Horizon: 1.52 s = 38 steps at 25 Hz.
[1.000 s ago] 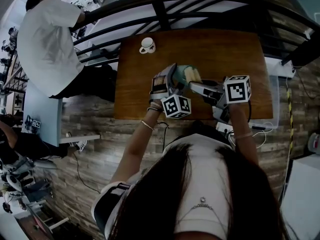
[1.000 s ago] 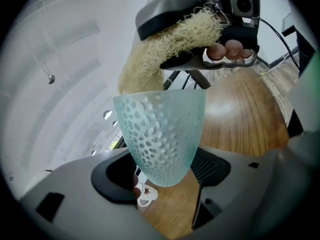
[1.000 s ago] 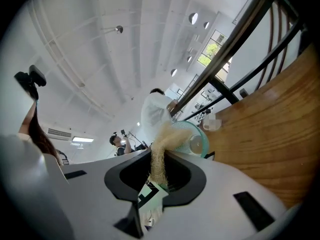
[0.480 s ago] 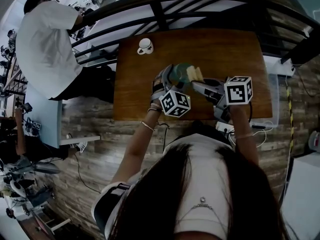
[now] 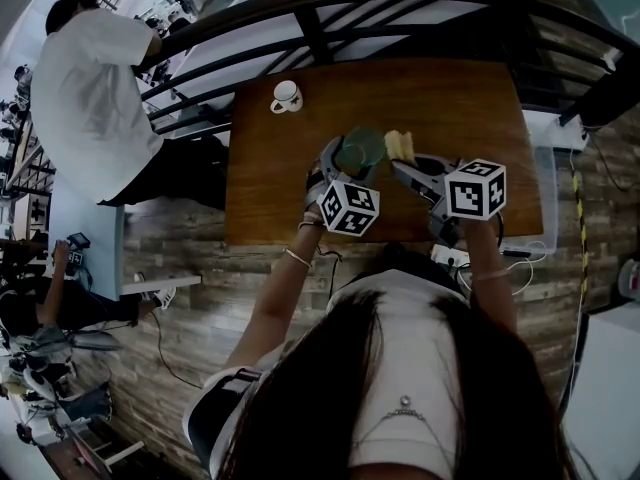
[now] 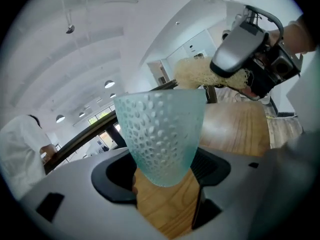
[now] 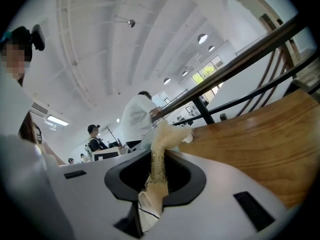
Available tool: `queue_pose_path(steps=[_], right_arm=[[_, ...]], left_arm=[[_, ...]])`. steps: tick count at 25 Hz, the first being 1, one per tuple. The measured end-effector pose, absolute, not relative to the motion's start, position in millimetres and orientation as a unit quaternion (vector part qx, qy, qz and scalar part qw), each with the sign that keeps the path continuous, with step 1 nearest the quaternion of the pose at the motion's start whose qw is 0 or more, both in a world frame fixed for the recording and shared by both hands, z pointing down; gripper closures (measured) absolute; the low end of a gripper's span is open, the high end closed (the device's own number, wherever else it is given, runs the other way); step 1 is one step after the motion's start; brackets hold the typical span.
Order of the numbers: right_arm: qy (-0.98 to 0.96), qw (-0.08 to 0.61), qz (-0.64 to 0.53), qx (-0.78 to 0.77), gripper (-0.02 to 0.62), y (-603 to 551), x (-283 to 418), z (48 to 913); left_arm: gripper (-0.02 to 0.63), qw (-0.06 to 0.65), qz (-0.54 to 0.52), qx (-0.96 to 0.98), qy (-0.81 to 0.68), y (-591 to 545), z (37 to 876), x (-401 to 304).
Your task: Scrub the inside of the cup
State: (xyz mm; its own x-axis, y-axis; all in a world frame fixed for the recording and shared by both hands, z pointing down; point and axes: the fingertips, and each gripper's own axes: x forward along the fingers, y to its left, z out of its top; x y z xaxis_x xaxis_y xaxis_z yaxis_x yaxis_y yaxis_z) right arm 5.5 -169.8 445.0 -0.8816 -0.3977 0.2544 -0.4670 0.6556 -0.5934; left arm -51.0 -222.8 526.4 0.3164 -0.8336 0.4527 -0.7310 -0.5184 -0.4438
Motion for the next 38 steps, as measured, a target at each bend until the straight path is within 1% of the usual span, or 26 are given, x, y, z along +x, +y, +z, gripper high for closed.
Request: queue_pose_path(steps=[9,26,38], right_arm=[[-0.907,0.071,0.29,0.297,0.512,-178,19,453],[-0.879,0.143,0.178,0.419,0.512,-186,47,478],[-0.858,0.179,0.155,0.455,0.512,-187,66,490]], left_arm=[[0.267,0.025,-0.304,-0.812,0.497,-216,525,-51],[0.267,-0.019,-0.281,-0.825,0.49,-198,526,-39],[0.267,-0.047,-0.266,-0.826,0.494,-196,527,-33]])
